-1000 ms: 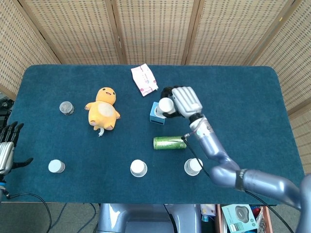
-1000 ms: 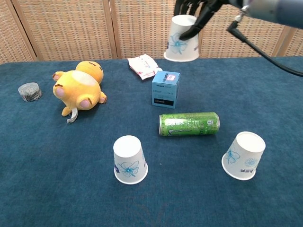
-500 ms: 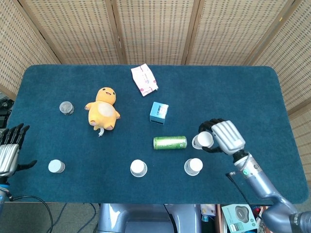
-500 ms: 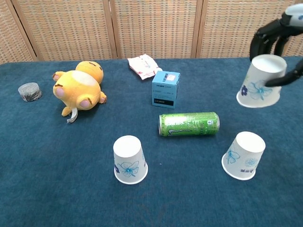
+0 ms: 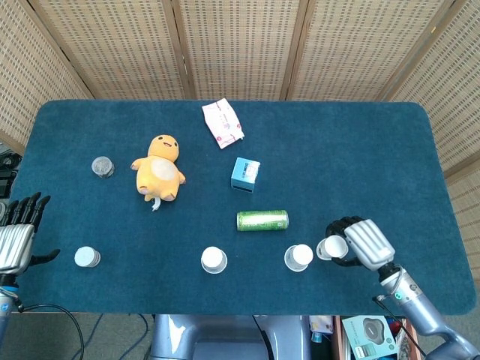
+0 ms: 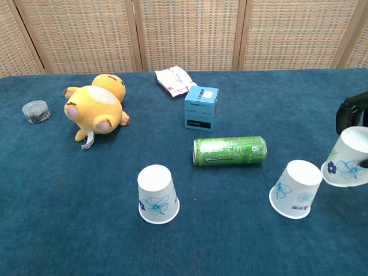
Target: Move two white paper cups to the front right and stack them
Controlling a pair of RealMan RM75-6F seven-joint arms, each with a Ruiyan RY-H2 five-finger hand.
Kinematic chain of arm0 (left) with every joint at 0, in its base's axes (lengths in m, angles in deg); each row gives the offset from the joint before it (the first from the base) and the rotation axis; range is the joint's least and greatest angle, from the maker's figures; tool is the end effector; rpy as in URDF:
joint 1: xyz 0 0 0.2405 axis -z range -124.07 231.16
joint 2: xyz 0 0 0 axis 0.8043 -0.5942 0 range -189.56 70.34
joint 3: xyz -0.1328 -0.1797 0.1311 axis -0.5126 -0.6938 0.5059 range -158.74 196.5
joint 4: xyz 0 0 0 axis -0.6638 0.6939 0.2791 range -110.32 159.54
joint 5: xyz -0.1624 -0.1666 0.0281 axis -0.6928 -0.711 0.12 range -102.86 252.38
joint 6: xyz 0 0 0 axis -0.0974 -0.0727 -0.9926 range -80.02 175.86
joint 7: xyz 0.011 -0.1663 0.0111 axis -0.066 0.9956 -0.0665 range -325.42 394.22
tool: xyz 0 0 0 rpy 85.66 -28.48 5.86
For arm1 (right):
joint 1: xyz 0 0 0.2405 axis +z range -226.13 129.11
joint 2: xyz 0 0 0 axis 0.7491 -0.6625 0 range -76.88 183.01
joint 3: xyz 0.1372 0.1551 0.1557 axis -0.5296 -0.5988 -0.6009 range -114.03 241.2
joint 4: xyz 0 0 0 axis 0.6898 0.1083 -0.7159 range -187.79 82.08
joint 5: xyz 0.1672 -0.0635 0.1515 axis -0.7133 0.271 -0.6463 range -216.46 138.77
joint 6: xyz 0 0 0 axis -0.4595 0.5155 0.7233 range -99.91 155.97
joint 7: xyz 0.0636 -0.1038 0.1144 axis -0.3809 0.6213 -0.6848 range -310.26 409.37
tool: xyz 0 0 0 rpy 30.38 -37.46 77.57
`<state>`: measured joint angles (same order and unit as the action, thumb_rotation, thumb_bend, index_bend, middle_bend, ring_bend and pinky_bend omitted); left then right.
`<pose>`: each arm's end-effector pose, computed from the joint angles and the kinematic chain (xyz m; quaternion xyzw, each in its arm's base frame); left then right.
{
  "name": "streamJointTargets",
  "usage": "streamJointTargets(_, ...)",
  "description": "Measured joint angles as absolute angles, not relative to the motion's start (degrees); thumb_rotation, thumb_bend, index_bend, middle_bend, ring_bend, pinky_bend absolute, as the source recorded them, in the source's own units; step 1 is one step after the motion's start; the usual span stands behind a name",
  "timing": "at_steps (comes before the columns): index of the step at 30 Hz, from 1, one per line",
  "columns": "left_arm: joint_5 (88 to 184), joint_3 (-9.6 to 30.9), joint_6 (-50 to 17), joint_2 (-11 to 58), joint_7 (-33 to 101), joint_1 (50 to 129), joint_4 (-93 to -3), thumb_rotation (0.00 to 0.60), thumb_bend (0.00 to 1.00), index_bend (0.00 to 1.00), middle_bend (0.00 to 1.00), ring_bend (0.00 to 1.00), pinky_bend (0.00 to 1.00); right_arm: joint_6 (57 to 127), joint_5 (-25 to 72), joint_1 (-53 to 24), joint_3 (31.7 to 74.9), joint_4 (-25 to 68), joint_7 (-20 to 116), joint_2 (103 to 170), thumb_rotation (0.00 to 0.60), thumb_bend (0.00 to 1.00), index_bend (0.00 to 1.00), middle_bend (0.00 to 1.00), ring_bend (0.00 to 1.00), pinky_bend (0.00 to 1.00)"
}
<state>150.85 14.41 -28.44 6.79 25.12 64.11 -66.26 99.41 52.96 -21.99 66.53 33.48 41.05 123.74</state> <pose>-0.3348 0.2440 0.1188 -0.6130 -0.3923 -0.3123 0.6106 -0.2536 -0.2866 0.0520 0.7311 -0.3757 0.4150 0.3901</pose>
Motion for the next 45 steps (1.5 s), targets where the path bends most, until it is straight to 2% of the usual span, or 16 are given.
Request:
streamJointTargets(17, 149.99, 14.32, -27.97, 6.89, 24.51, 64.34, -66.31, 0.6, 0.13, 0.0, 0.0, 0.0, 0.0, 100.21, 55.9, -23.61, 67.36, 25.42, 41.9, 129.78, 0.6, 0.4, 0.52, 0.56, 0.43, 0.46)
streamJointTargets(21, 150.01, 14.35, -28.02, 6.85, 24.45, 64.34, -66.4, 0.6, 0.13, 0.0, 0.0, 0.0, 0.0, 100.37, 56.2, -23.89, 67.35, 24.17, 41.99, 130.66, 0.6, 0.4, 0.52, 0.53, 0.42, 0.46)
streamJointTargets(23, 150.03, 14.38, -28.02, 6.84, 24.47, 64.34, -66.42, 0.6, 0.13, 0.0, 0.0, 0.0, 0.0, 100.5, 56.39, -24.0, 67.34, 23.68, 42.29, 131.02, 0.6, 0.4, 0.51, 0.49, 0.39, 0.4)
streamJointTargets(25, 150.01, 14.38, -28.06, 6.83, 24.46, 64.33, -66.45, 0.6, 0.13, 0.0, 0.0, 0.0, 0.0, 100.54, 56.48, -24.13, 67.31, 23.3, 42.54, 131.38, 0.6, 0.4, 0.45, 0.39, 0.3, 0.24)
streamJointTargets(26, 149.99, 14.38, -28.05, 6.84, 24.43, 64.33, -66.47, 0.6, 0.13, 0.0, 0.0, 0.0, 0.0, 100.45, 56.47, -24.16, 67.32, 23.27, 42.57, 131.42, 0.6, 0.39, 0.43, 0.35, 0.27, 0.19)
streamJointTargets(28, 149.96, 14.39, -28.09, 6.9, 24.29, 64.33, -66.38, 0.6, 0.13, 0.0, 0.0, 0.0, 0.0, 100.15, 56.53, -24.16, 67.44, 23.32, 42.37, 131.4, 0.6, 0.33, 0.36, 0.27, 0.19, 0.11)
streamJointTargets(31, 150.03, 14.46, -28.08, 6.99, 24.1, 64.36, -66.4, 0.6, 0.13, 0.0, 0.0, 0.0, 0.0, 99.46, 56.49, -24.09, 67.74, 23.92, 41.2, 131.07, 0.6, 0.22, 0.31, 0.19, 0.12, 0.06)
streamJointTargets(33, 150.04, 14.48, -28.12, 7.0, 23.97, 64.37, -66.47, 0.6, 0.13, 0.0, 0.0, 0.0, 0.0, 98.73, 56.44, -24.03, 68.03, 24.68, 40.16, 130.65, 0.6, 0.19, 0.26, 0.14, 0.07, 0.04)
streamJointTargets(37, 150.04, 14.49, -28.29, 6.94, 23.96, 64.29, -66.61, 0.6, 0.13, 0.0, 0.0, 0.0, 0.0, 98.2, 56.47, -24.03, 68.32, 25.71, 40.38, 129.92, 0.6, 0.18, 0.21, 0.08, 0.02, 0.01)
streamJointTargets(45, 150.0, 14.57, -28.12, 6.77, 24.17, 64.29, -66.71, 0.6, 0.13, 0.0, 0.0, 0.0, 0.0, 100.84, 57.02, -24.74, 67.61, 30.29, 41.64, 127.15, 0.6, 0.17, 0.19, 0.08, 0.02, 0.01)
